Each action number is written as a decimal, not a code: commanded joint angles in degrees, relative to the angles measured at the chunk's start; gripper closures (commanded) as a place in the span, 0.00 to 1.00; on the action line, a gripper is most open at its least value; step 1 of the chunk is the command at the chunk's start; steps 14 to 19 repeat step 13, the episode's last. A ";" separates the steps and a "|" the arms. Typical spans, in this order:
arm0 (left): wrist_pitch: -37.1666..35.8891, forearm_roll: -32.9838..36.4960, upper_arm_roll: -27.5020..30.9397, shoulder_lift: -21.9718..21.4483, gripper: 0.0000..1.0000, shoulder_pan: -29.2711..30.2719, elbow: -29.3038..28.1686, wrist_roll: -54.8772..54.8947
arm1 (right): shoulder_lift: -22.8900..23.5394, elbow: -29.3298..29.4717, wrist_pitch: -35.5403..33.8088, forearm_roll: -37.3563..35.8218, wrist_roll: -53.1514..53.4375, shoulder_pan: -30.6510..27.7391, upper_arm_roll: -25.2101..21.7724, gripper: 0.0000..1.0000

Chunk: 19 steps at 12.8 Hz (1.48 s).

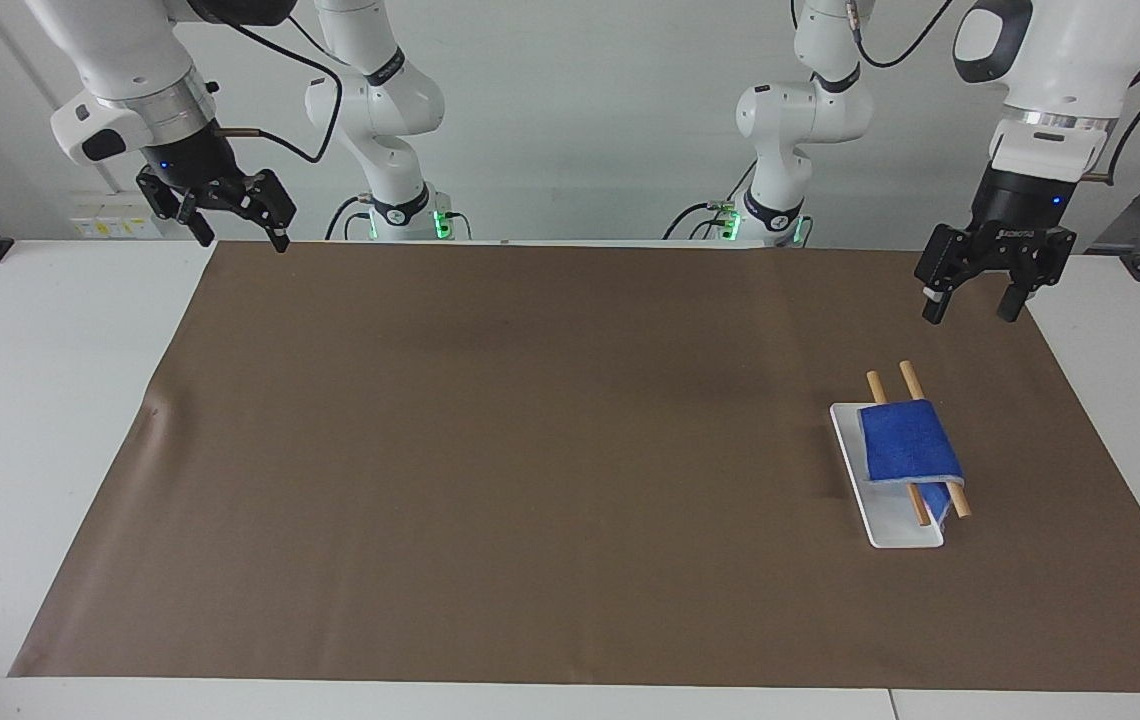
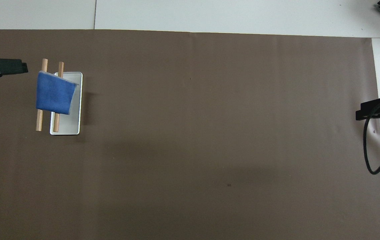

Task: Right arm passes towel to left arm to hang
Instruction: 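Open the left gripper and withdraw it from the towel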

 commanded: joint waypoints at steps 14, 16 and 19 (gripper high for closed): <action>-25.98 1.17 -0.24 -0.92 0.00 1.73 5.36 7.86 | -1.55 -2.06 -0.25 -0.78 0.64 -0.67 0.38 0.00; -25.98 1.17 -0.24 -0.92 0.00 1.73 5.36 7.86 | -1.55 -2.06 -0.25 -0.78 0.64 -0.67 0.38 0.00; -25.98 1.17 -0.24 -0.92 0.00 1.73 5.36 7.86 | -1.55 -2.06 -0.25 -0.78 0.64 -0.67 0.38 0.00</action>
